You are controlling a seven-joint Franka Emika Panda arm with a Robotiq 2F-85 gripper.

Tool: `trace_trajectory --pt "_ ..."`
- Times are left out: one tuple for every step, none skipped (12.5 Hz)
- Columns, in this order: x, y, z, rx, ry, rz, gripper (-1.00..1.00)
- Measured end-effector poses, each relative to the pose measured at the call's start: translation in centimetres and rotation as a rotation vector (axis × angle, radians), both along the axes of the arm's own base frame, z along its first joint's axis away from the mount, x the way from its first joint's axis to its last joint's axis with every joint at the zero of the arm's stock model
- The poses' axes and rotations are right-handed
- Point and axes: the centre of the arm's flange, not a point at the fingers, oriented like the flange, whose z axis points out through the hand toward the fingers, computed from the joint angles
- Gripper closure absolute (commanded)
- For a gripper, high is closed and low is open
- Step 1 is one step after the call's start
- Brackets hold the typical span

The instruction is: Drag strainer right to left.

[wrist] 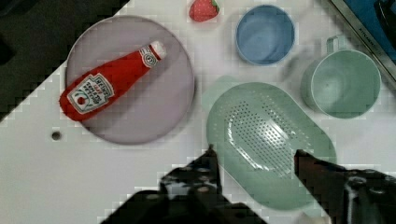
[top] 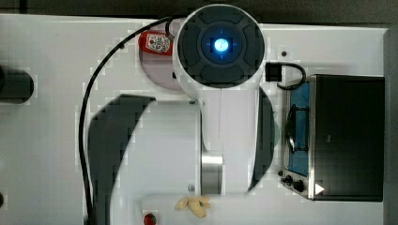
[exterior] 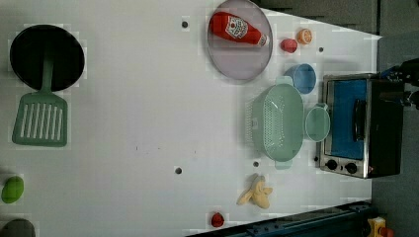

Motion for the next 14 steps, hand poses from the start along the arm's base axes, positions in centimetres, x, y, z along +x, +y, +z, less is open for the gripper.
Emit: trace_trajectory --pt "-4.2 -0.5 -0.8 -0.017 0.074 -0.003 -0.6" --pt "-8.9 -1.0 -0.4 -0.023 0.146 -0.013 -0.82" --pt "-12.8 -1.6 0.4 -0.007 0.162 -0.03 -0.99" --pt "-15.5 -2.2 1.4 -0.015 0.143 -0.046 -1.0" --pt "-17.0 -2.7 3.1 -0.025 0.103 -0.064 -1.0" --pt "-17.4 -2.9 4.9 -0.022 0.042 -0.073 -1.0" --pt "-17.2 -3.1 5.8 -0.017 -0.016 -0.079 -1.0" --pt "-16.7 -3.0 5.7 -0.015 -0.036 -0.079 -1.0" --pt "-15.4 -2.8 5.0 -0.028 -0.059 -0.083 -1.0" --pt "-13.8 -2.6 3.4 -0.026 -0.075 -0.107 -1.0" --pt "-12.3 -2.6 0.4 0.004 -0.056 -0.142 -1.0" --pt "-10.6 -2.7 -3.0 0.023 -0.045 -0.18 -1.0" --pt "-9.5 -2.7 -7.4 0.006 -0.025 -0.221 -1.0" --pt "-8.9 -2.8 -12.0 -0.023 0.014 -0.275 -1.0"
